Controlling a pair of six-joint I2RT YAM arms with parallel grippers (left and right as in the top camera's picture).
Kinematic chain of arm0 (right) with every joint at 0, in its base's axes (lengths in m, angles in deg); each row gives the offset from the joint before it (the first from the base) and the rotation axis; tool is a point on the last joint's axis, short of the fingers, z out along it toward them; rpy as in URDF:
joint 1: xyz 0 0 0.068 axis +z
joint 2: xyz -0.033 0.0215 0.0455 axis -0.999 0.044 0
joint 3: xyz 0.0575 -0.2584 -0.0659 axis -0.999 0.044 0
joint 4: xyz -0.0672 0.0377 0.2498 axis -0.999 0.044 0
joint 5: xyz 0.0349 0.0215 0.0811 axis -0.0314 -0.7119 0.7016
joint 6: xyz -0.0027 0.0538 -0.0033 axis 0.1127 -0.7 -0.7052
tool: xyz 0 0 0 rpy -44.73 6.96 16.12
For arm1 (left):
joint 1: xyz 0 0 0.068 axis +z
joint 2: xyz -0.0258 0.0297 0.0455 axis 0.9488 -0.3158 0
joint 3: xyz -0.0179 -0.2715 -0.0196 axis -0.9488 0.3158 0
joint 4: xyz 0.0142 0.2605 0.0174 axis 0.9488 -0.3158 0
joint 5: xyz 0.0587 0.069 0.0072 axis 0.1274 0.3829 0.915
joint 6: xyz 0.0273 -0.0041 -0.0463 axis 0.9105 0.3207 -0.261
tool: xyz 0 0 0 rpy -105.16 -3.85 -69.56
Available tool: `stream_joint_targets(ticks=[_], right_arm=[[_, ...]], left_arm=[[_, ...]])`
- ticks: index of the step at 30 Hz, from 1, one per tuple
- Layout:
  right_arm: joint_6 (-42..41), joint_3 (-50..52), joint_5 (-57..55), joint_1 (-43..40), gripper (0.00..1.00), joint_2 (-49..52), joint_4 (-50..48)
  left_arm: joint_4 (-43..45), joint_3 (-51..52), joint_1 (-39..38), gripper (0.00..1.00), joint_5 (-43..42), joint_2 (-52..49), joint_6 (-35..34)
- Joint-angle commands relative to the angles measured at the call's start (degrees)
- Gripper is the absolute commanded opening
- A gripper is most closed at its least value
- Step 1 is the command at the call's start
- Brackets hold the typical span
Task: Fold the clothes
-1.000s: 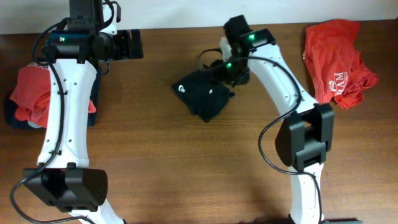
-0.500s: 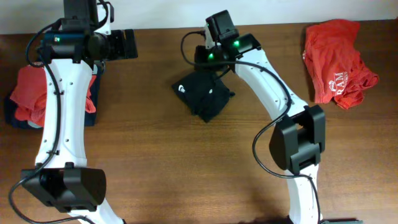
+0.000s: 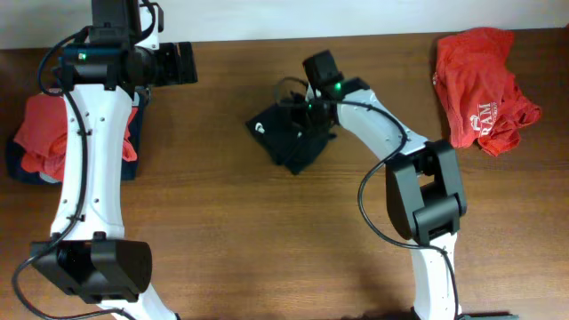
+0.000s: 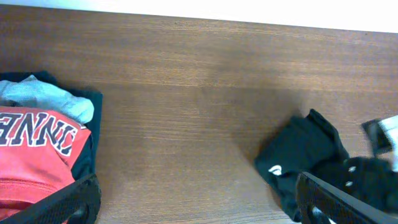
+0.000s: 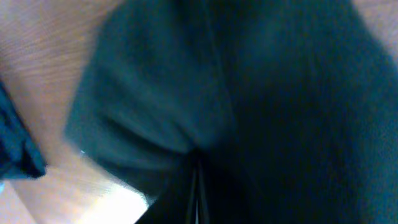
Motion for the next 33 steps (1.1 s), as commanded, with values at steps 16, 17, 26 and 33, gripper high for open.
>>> stream_joint_targets(ticks=[16, 17, 26, 33], right_arm=[[7.21, 6.64, 7.74, -0.26, 0.04, -4.48, -6.19], [8.22, 6.1, 7.74, -0.26, 0.05, -5.73, -5.7], [11.43, 4.83, 8.35, 0.15, 0.29, -13.33, -2.75], [14.01, 4.96, 6.16, 2.51, 0.29, -9.31, 0.79]], left_arm=[[-0.04, 1.44, 0.26, 0.99, 0.83, -0.42, 0.79], [-0.04, 1.64, 0.26, 0.99, 0.83, -0.42, 0.98], [0.11, 2.1, 0.26, 0.99, 0.85, -0.46, 1.64], [0.87, 2.1, 0.83, 0.99, 4.92, -0.46, 2.84]])
